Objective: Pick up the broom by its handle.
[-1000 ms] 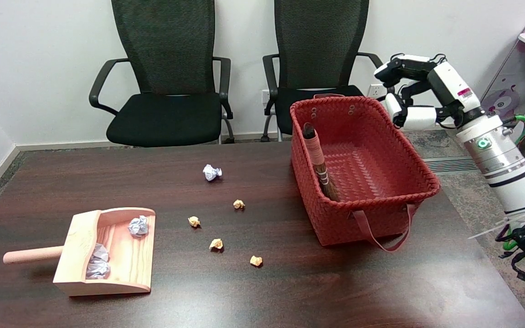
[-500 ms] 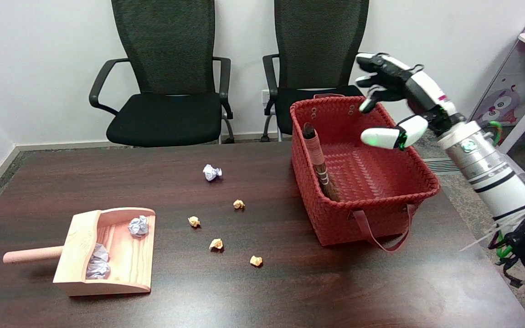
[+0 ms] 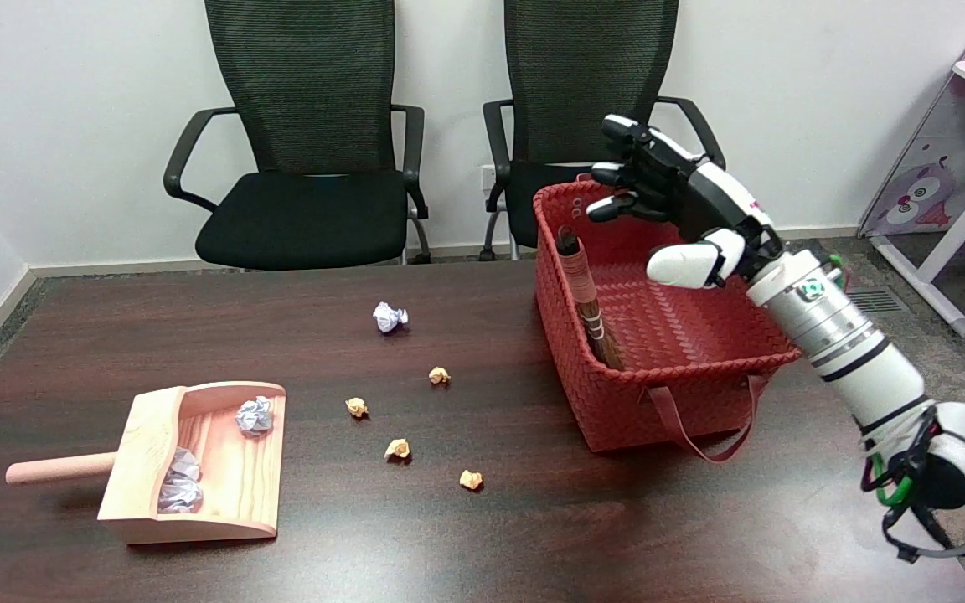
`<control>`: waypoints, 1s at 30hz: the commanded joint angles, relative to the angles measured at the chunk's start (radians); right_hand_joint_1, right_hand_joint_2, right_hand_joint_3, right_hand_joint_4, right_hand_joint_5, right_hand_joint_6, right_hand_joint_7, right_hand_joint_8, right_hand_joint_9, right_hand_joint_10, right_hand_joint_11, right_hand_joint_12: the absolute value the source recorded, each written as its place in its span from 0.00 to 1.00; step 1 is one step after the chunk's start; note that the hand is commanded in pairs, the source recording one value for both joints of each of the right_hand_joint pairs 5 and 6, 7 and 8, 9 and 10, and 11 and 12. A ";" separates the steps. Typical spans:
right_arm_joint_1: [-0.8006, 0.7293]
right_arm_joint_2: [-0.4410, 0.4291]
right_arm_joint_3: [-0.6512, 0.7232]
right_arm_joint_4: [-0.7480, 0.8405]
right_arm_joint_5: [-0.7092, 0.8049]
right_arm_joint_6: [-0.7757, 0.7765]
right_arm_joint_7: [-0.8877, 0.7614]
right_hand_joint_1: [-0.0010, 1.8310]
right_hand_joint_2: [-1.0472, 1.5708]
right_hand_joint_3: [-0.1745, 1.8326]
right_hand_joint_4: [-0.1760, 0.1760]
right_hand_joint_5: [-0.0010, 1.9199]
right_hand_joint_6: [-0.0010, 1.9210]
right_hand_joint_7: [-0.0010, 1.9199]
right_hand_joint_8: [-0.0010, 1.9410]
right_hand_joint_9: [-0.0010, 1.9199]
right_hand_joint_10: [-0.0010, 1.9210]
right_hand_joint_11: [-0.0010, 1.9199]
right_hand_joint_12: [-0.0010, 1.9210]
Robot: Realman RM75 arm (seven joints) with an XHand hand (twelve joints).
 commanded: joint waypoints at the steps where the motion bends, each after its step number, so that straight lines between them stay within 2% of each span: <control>1: 0.013 -0.178 -0.022 0.029 -0.016 0.044 0.155 0.43 0.36 0.35 0.19 0.06 0.06 0.06 0.06 0.15 0.15 0.24 0.24; 6: 0.035 -0.239 -0.032 0.087 -0.023 0.041 0.160 0.43 0.35 0.34 0.26 0.05 0.05 0.05 0.05 0.11 0.11 0.19 0.19; 10: 0.089 -0.297 -0.050 0.171 -0.062 0.040 0.237 0.44 0.34 0.34 0.32 0.05 0.05 0.05 0.05 0.10 0.10 0.16 0.16; 13: 0.139 -0.318 -0.083 0.223 -0.102 0.039 0.285 0.44 0.34 0.34 0.33 0.06 0.06 0.06 0.06 0.10 0.10 0.16 0.16; 17: 0.190 -0.322 -0.114 0.250 -0.156 0.063 0.245 0.45 0.36 0.32 0.28 0.07 0.07 0.07 0.07 0.10 0.10 0.16 0.16; 19: 0.202 -0.320 -0.114 0.252 -0.170 0.098 0.204 0.45 0.39 0.29 0.11 0.08 0.08 0.08 0.08 0.11 0.11 0.19 0.19; 21: 0.205 -0.320 -0.107 0.248 -0.170 0.128 0.175 0.46 0.41 0.29 0.02 0.08 0.08 0.08 0.08 0.11 0.11 0.19 0.19; 26: 0.211 -0.317 -0.101 0.252 -0.170 0.136 0.147 0.47 0.41 0.36 0.00 0.08 0.08 0.08 0.07 0.11 0.11 0.20 0.20; 30: 0.210 -0.306 -0.099 0.255 -0.188 0.142 0.146 0.48 0.41 0.36 0.00 0.08 0.08 0.08 0.08 0.12 0.12 0.21 0.21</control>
